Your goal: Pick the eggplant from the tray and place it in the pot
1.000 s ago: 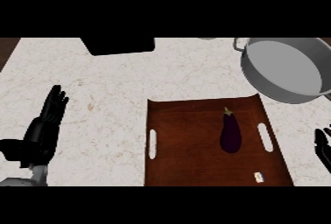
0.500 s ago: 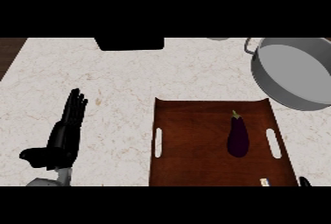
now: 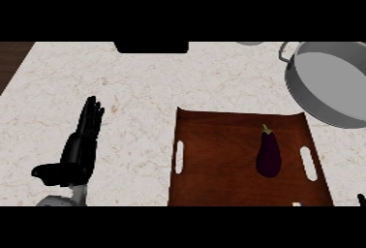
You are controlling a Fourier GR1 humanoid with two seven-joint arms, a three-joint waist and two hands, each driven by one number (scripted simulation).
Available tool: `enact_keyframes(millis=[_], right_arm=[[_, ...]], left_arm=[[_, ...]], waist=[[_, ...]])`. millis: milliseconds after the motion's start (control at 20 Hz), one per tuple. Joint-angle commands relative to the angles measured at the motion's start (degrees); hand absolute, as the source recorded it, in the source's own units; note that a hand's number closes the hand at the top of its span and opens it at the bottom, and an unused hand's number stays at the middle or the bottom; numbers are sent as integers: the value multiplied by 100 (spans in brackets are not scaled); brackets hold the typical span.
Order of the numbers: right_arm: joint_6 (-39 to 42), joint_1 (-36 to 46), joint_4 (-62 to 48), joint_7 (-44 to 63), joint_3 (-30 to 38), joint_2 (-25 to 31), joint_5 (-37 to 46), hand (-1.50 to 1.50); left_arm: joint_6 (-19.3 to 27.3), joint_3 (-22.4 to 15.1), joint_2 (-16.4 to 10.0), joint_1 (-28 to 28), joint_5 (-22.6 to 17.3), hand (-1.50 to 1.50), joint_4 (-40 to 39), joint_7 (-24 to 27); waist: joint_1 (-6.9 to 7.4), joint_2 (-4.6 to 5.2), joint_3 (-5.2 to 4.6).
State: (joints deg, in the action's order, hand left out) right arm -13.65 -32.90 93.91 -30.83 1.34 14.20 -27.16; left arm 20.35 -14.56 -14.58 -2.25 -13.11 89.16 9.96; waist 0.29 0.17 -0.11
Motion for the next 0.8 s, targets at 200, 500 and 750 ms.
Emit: enact_keyframes(millis=[200, 500, 750], right_arm=[[-324, 428, 619, 1918, -660, 640, 687, -150], [-380, 1372, 604, 2848, -614, 539, 806, -150], [-339, 1318, 415, 3459, -983, 641, 1233, -150]], left_arm=[[-5, 15, 108, 253, 134, 0, 172, 2], [-117, 60, 351, 177, 329, 0, 69, 24], [-388, 352, 123, 259, 189, 0, 144, -150]], waist=[[0, -17, 9], [-20, -18, 10], [-19, -19, 9]])
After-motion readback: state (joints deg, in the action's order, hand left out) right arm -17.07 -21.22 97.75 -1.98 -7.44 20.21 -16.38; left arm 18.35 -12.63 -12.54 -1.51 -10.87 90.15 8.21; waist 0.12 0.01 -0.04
